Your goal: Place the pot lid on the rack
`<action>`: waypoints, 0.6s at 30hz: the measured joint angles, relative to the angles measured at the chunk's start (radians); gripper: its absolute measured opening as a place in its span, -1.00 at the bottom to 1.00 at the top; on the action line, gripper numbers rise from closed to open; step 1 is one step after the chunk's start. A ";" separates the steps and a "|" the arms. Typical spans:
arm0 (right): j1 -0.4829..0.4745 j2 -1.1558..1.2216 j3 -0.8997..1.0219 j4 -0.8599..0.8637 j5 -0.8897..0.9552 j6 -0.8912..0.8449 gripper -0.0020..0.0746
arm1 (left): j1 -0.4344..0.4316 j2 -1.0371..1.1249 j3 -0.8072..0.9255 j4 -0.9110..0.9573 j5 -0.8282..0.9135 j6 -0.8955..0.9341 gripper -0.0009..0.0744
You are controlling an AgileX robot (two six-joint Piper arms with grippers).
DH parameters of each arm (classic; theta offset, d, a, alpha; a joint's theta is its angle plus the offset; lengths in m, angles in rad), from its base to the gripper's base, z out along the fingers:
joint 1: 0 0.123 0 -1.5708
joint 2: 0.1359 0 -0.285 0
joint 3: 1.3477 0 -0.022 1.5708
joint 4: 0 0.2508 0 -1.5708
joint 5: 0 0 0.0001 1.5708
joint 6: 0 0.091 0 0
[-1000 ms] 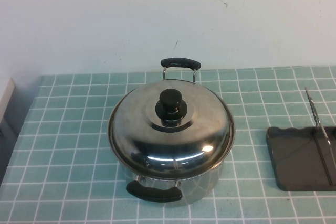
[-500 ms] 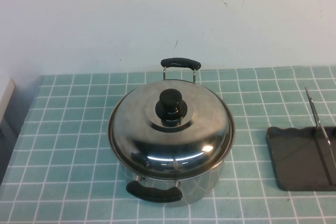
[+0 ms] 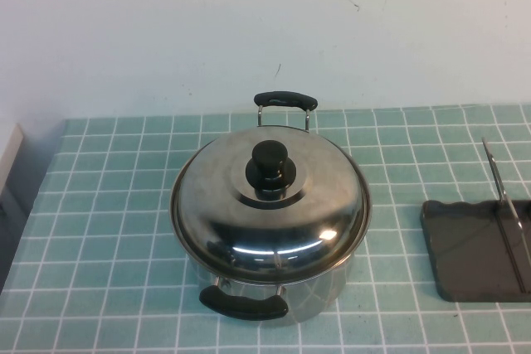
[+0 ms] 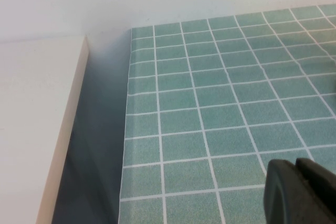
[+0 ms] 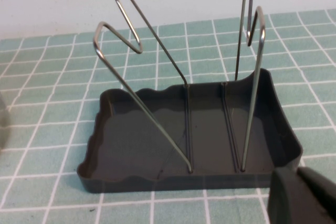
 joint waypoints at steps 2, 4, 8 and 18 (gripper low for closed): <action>0.000 0.000 0.000 0.000 0.000 0.000 -0.95 | 0.000 0.000 0.000 0.000 0.000 0.000 -0.98; 0.000 0.000 0.000 0.000 0.000 0.000 -0.95 | 0.000 0.000 0.000 0.000 0.000 0.000 -0.98; 0.000 0.000 0.000 0.000 0.000 0.000 -0.95 | 0.000 0.000 0.000 0.006 0.000 0.000 -0.98; 0.000 0.000 0.000 0.000 0.000 0.000 -0.95 | 0.000 0.000 0.000 -0.005 0.000 -0.007 -0.98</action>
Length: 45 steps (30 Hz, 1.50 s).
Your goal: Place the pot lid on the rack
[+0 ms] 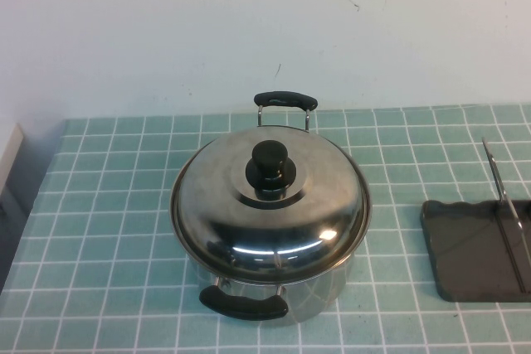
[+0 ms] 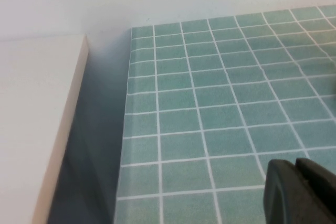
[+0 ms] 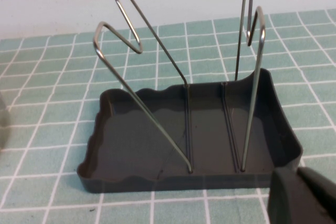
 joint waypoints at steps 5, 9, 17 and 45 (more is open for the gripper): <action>0.000 0.000 0.000 0.000 0.000 0.000 -0.95 | 0.000 0.000 0.001 -0.245 -0.032 -0.132 -0.98; 0.000 0.000 0.000 0.000 0.000 0.000 -0.95 | 0.000 0.000 0.001 -0.680 -0.114 -0.326 -0.98; 0.000 0.000 0.000 0.000 0.000 0.000 -0.95 | 0.000 0.000 0.001 -0.885 -0.216 -0.356 -0.98; 0.000 0.000 0.000 0.000 0.000 0.000 -0.95 | -0.249 0.598 -0.529 -0.389 -0.188 0.292 -0.72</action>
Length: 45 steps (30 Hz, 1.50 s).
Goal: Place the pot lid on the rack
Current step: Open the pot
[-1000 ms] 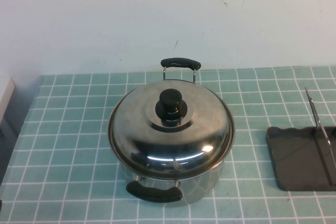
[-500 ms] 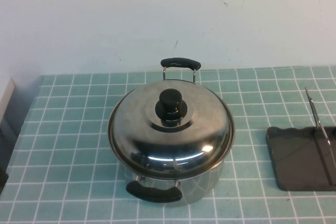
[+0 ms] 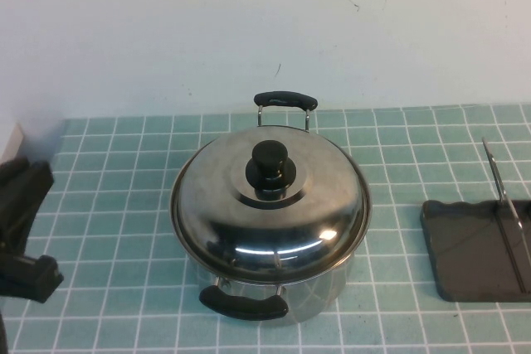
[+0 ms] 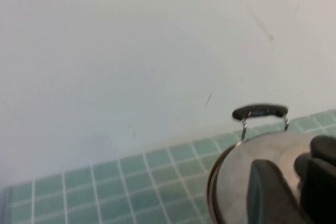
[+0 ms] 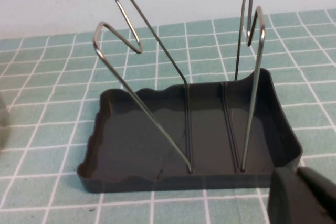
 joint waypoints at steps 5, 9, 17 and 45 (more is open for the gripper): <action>0.000 0.000 0.000 0.000 0.000 0.000 -0.95 | -0.227 0.122 -0.004 0.299 -0.295 -0.274 0.00; 0.000 0.000 0.000 0.000 0.000 0.000 -0.95 | -0.309 0.306 -0.008 0.340 -0.488 -0.290 0.45; 0.000 0.000 0.000 0.000 0.000 0.000 -0.95 | -0.319 0.681 -0.077 0.352 -0.712 -0.348 0.59; 0.000 0.000 0.000 -0.233 0.001 0.000 -0.95 | -0.319 0.984 -0.187 0.381 -0.881 -0.429 -0.12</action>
